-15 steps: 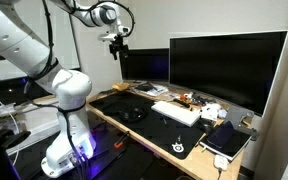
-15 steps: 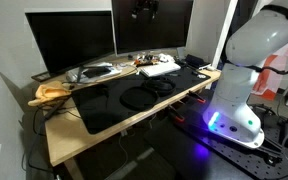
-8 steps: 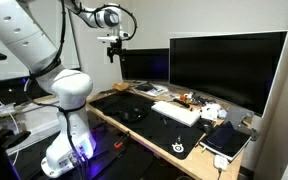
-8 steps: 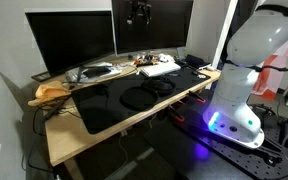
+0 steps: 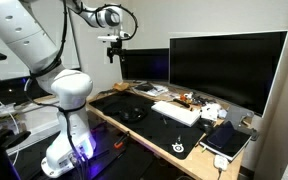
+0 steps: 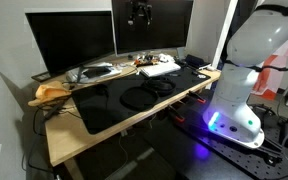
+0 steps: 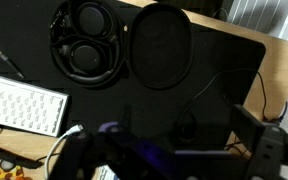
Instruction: Close the headphones case.
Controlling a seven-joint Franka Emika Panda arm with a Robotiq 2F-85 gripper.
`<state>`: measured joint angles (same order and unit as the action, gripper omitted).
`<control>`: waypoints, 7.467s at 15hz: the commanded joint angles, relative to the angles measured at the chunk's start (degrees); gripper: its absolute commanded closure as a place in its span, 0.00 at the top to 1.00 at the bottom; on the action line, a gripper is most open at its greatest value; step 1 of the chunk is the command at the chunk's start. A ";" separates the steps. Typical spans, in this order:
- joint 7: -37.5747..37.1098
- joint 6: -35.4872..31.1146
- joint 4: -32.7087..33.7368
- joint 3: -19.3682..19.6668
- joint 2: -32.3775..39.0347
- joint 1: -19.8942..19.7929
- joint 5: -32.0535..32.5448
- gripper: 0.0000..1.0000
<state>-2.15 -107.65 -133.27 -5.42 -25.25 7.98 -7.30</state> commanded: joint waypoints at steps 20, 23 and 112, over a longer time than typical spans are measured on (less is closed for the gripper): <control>-1.78 -3.23 1.00 -7.23 21.25 4.01 0.93 1.00; -3.64 -8.17 0.28 -7.76 23.94 4.49 1.32 1.00; 1.65 -26.34 -20.24 -5.72 9.44 8.77 -2.40 0.01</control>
<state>-6.81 -131.93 -149.92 -12.32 -10.94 17.12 -5.09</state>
